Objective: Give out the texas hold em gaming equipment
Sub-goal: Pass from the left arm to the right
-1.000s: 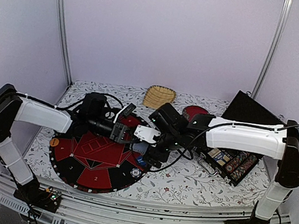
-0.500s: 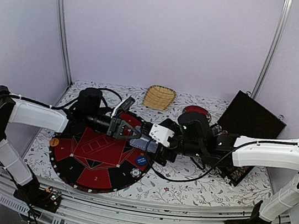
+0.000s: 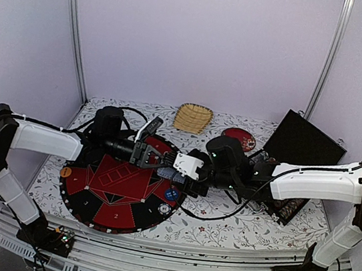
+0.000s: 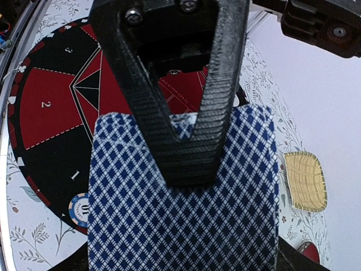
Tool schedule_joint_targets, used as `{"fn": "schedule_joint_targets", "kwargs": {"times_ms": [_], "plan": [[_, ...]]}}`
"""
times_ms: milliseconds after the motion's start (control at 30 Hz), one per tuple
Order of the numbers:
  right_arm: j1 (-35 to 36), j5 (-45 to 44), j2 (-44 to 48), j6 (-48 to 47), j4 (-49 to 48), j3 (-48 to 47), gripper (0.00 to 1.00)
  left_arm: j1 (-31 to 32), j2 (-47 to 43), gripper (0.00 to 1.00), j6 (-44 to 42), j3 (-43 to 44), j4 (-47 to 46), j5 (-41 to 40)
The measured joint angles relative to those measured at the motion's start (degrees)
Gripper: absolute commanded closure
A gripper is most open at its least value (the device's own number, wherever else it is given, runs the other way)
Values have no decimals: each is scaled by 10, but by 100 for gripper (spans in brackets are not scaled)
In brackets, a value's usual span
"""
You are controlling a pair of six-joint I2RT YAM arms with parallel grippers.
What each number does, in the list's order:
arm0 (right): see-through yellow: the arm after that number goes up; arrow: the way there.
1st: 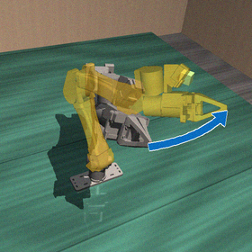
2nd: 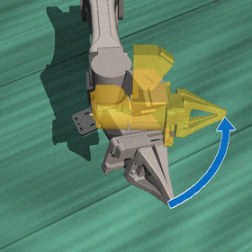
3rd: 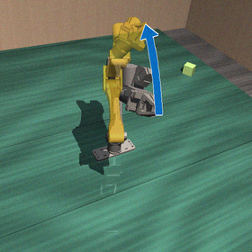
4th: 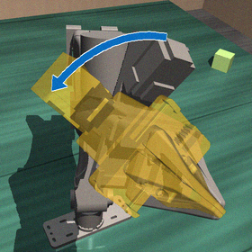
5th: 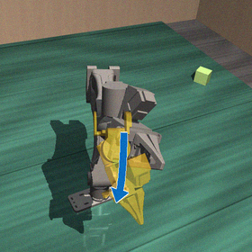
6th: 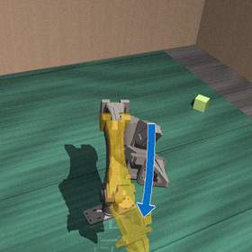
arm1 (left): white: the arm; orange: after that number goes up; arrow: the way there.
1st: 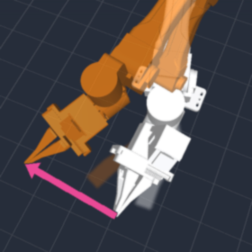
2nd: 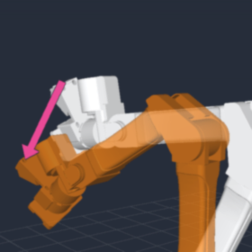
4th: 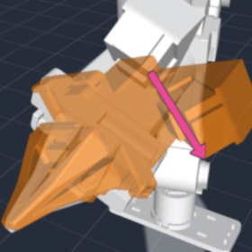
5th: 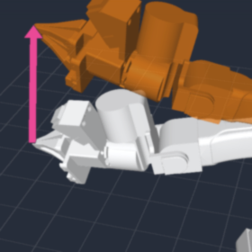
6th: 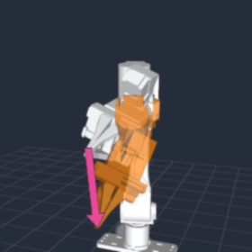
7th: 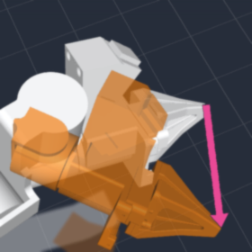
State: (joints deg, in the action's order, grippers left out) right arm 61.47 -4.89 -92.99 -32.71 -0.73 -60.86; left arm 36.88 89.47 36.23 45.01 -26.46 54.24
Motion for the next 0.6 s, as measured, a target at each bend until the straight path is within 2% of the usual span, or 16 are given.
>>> {"fn": "schedule_joint_targets", "kwargs": {"times_ms": [167,333,500,600], "plan": [[1,6,0,-3,8,-4,50,-2,0,100,4,0,-1,-10],[1,9,0,-2,12,-7,51,-4,1,100,2,0,4,-12],[1,10,0,2,18,-7,53,-3,1,63,-12,4,22,-16],[1,9,0,4,26,-7,53,-1,2,53,-37,24,71,-38]]}}
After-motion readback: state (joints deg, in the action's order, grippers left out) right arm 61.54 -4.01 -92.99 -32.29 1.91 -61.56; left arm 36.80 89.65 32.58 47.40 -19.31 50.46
